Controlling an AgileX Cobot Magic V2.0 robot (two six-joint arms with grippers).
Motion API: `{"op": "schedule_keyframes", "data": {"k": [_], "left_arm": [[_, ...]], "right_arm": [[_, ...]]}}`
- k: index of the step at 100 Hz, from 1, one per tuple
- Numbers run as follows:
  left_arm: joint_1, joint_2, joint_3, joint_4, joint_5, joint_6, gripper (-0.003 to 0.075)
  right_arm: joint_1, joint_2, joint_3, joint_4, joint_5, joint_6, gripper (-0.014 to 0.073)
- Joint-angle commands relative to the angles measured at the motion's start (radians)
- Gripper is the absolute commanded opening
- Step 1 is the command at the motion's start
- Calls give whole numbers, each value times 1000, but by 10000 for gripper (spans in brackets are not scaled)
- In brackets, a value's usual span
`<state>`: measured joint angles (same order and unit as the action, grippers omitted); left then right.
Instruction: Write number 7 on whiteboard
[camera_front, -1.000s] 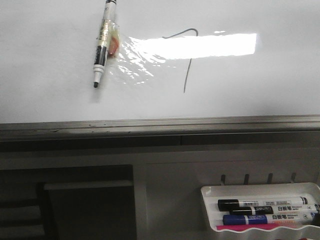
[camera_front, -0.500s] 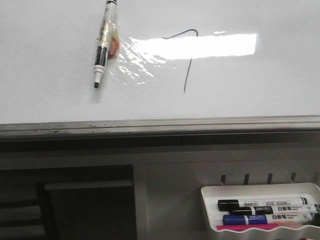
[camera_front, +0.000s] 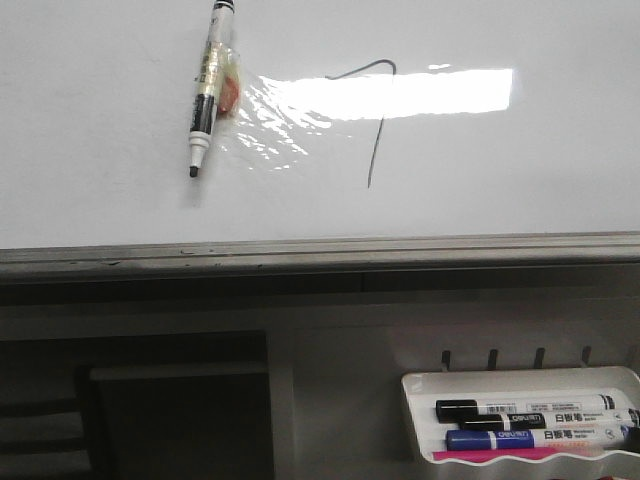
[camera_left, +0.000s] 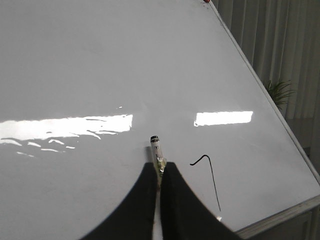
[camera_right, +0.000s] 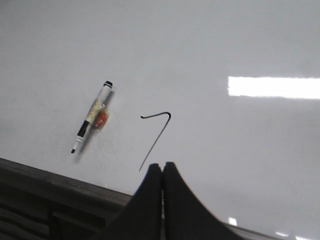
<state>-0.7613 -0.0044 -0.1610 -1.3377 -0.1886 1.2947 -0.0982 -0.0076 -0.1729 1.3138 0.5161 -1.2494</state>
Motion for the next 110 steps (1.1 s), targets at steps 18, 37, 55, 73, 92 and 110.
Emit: {"op": "schedule_keyframes", "data": {"k": [18, 37, 55, 73, 92, 110], "left_arm": [[1, -21, -19, -29, -66, 1, -20], [1, -21, -19, -42, -64, 1, -20], [1, -21, -19, -42, -64, 1, -20], [1, -21, -19, -42, -64, 1, -20], [1, -21, -19, -42, -64, 1, -20], [1, -21, -7, -48, -89, 1, -20]], "right_arm": [[2, -14, 34, 42, -110, -8, -62], [2, -14, 34, 42, -110, -8, -64], [2, -14, 34, 42, -110, -8, -64], [2, -14, 37, 42, -110, -8, -64], [2, -14, 37, 42, -110, -8, -64], [2, -14, 37, 42, -110, -8, -64]]}}
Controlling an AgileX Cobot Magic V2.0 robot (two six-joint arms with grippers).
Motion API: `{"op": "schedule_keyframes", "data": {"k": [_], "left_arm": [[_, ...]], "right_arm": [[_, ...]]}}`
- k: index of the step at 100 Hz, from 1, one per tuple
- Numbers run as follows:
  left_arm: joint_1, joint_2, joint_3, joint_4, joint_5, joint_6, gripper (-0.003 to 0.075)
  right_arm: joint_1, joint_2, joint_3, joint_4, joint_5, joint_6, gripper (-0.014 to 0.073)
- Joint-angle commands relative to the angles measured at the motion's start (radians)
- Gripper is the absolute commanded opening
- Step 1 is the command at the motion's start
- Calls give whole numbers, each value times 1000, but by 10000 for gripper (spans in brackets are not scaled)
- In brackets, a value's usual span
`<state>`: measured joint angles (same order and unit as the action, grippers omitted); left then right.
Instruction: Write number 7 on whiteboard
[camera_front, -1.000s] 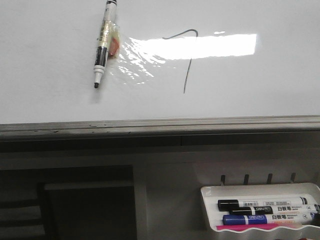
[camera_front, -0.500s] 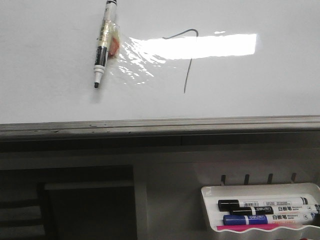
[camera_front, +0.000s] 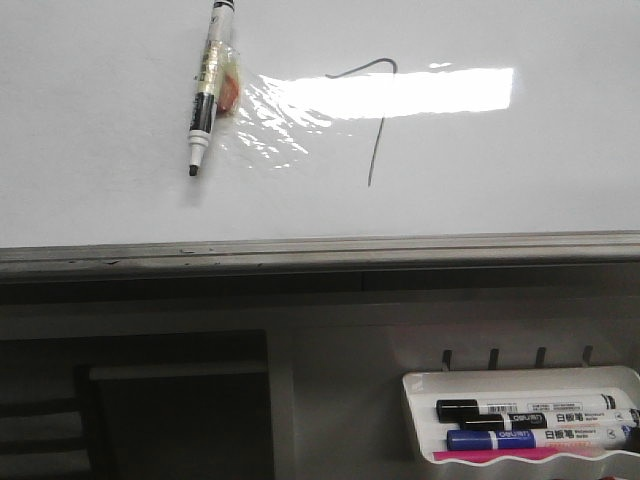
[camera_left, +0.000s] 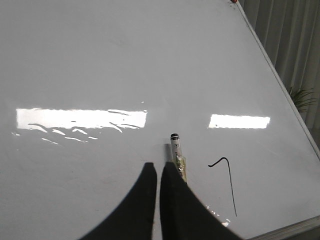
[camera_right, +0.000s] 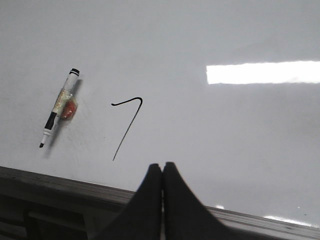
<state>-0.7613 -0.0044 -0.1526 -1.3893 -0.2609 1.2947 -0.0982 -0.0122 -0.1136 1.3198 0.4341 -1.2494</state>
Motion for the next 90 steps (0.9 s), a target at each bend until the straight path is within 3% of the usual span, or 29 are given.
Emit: {"op": "schedule_keyframes", "data": {"k": [1, 11, 16, 28, 47, 58, 72, 90], "left_arm": [[1, -21, -13, 4, -17, 1, -20], [1, -16, 3, 15, -63, 1, -20], [7, -7, 15, 119, -68, -44, -20], [79, 49, 46, 569, -63, -323, -20], [336, 113, 63, 1045, 78, -831, -20], [486, 105, 87, 1155, 109, -967, -20], [578, 53, 127, 1308, 109, -1141, -20], [651, -26, 187, 1322, 130, -1174, -20]], "right_arm": [[2, -10, -22, 36, -28, -8, -64], [2, -10, -22, 36, -28, -8, -64], [2, -10, -22, 36, -28, -8, -64], [2, -10, -22, 36, -28, -8, -64], [2, -10, -22, 36, -28, -8, -64], [2, -10, -22, 36, -28, -8, -64], [2, -10, -22, 36, -28, -8, -64], [2, -10, -22, 36, -28, -8, -64]]}}
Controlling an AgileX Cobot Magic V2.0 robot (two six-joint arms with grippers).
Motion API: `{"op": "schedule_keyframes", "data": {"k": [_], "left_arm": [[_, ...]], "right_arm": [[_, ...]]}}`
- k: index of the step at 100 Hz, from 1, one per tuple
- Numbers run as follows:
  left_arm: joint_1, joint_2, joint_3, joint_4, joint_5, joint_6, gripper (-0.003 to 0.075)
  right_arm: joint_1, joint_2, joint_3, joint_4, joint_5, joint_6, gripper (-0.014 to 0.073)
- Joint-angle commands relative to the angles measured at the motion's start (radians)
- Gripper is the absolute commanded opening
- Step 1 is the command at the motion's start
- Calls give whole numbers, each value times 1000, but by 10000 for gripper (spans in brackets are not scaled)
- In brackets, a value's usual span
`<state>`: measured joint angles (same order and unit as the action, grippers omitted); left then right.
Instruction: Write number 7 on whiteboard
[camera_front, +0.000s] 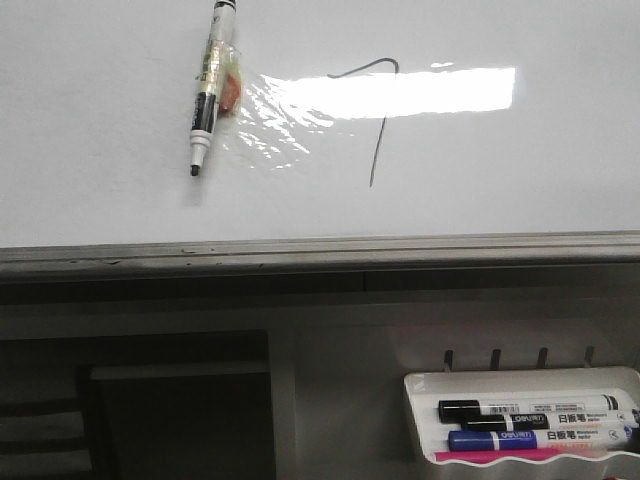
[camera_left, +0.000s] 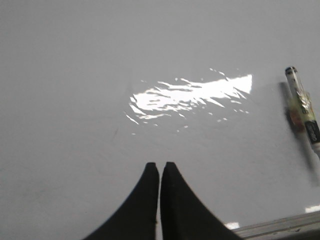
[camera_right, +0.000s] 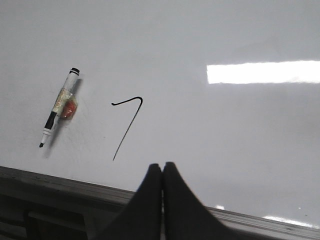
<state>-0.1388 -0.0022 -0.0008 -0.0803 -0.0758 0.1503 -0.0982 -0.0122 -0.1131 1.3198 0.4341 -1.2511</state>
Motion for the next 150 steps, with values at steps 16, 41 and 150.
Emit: {"op": "schedule_keyframes", "data": {"k": [16, 41, 150], "left_arm": [[96, -33, 36, 27, -32, -30, -20], [143, -33, 37, 23, -23, -34, -20], [129, -33, 36, 18, -9, -34, -20]], "right_arm": [[2, -10, -23, 36, -28, -6, -64], [2, -10, -23, 36, -30, -6, -64], [2, -10, -23, 36, -30, -6, -64]]}}
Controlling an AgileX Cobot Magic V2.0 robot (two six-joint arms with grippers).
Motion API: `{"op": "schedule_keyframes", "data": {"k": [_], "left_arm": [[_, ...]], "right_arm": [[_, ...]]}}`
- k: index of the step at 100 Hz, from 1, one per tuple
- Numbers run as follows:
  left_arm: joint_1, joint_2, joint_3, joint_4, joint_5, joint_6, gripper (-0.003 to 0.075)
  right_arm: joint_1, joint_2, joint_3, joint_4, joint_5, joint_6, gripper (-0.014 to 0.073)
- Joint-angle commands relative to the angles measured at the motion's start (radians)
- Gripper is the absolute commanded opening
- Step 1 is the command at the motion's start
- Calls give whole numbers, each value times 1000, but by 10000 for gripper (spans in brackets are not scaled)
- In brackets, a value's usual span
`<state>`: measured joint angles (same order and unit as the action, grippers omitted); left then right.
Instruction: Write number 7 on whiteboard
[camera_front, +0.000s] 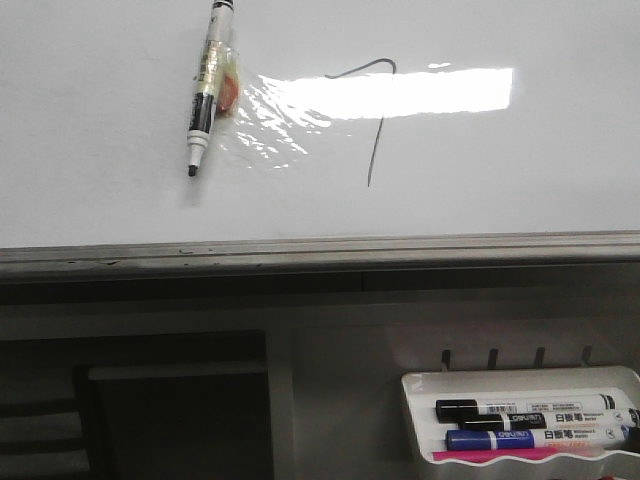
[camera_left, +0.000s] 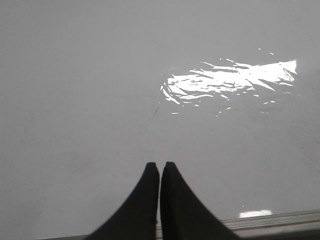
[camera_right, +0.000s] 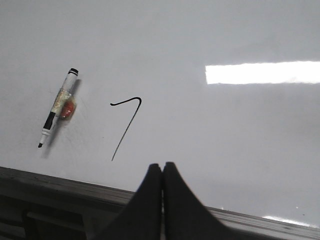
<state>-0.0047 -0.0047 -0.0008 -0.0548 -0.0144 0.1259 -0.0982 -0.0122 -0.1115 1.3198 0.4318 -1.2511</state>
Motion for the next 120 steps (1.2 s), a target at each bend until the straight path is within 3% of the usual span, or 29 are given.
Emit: {"op": "schedule_keyframes", "data": {"k": [1, 15, 33, 40, 46, 57, 61, 65, 73, 98, 120], "left_arm": [[-5, -30, 36, -8, -71, -10, -20], [-5, -30, 36, -8, -71, -10, -20], [-5, -30, 36, -8, -71, -10, -20], [-5, -30, 36, -8, -71, -10, -20], [-5, -30, 36, -8, -71, -10, -20], [-5, -30, 36, -8, -71, -10, -20], [-5, -30, 36, -8, -71, -10, -20], [-5, -30, 36, -8, -71, -10, -20], [-5, -30, 36, -8, -71, -10, -20], [-5, -30, 36, -8, -71, -10, -20], [-5, -30, 36, -8, -71, -10, -20]], "right_arm": [[2, -10, -25, 36, -27, -6, -64], [2, -10, -25, 36, -32, -6, -64], [2, -10, -25, 53, -179, -6, -64], [2, -10, -25, -31, -220, 36, -64], [2, -10, -25, -268, -256, 235, -64], [2, -10, -25, -924, -264, 878, -64], [4, -10, -22, -1107, -266, 1022, -64], [4, -10, -18, -1205, -281, 1121, -64], [4, -10, 13, -1293, -359, 1150, -64], [114, -10, 154, -1354, -541, 1150, -64], [137, -17, 152, -1380, -424, 1147, -64]]}}
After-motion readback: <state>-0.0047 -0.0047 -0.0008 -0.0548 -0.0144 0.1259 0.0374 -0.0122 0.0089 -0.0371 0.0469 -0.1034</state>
